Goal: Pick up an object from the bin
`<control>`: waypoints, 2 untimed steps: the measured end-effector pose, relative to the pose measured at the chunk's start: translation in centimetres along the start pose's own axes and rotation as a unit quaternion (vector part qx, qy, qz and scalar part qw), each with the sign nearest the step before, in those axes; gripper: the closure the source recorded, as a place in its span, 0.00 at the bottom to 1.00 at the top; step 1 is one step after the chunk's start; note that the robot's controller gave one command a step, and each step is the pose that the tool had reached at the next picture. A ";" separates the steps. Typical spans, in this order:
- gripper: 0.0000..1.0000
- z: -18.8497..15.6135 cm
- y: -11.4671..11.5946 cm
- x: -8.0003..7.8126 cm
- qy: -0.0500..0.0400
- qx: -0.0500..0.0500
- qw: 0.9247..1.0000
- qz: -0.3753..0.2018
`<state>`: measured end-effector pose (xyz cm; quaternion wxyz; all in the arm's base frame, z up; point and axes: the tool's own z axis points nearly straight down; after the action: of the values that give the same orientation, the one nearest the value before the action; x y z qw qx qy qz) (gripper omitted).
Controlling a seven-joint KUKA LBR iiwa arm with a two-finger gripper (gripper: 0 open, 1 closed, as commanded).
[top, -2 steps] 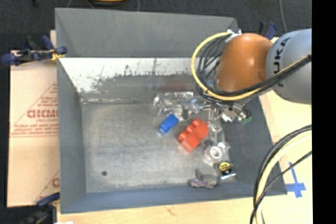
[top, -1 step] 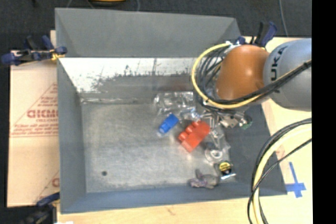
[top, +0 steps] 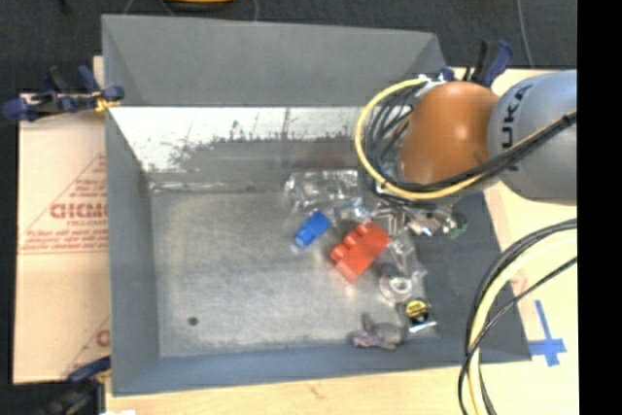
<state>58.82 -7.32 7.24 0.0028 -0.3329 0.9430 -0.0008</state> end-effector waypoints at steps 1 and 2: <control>1.00 -0.1 -0.1 -0.1 -0.001 0.001 1.000 0.001; 1.00 -1.0 -0.2 -0.1 0.000 0.000 1.000 0.003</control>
Offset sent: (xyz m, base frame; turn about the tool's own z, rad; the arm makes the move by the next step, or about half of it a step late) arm 0.0000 0.0000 0.0000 0.0000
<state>59.07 -7.41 8.29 0.0028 -0.3302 0.9439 -0.0012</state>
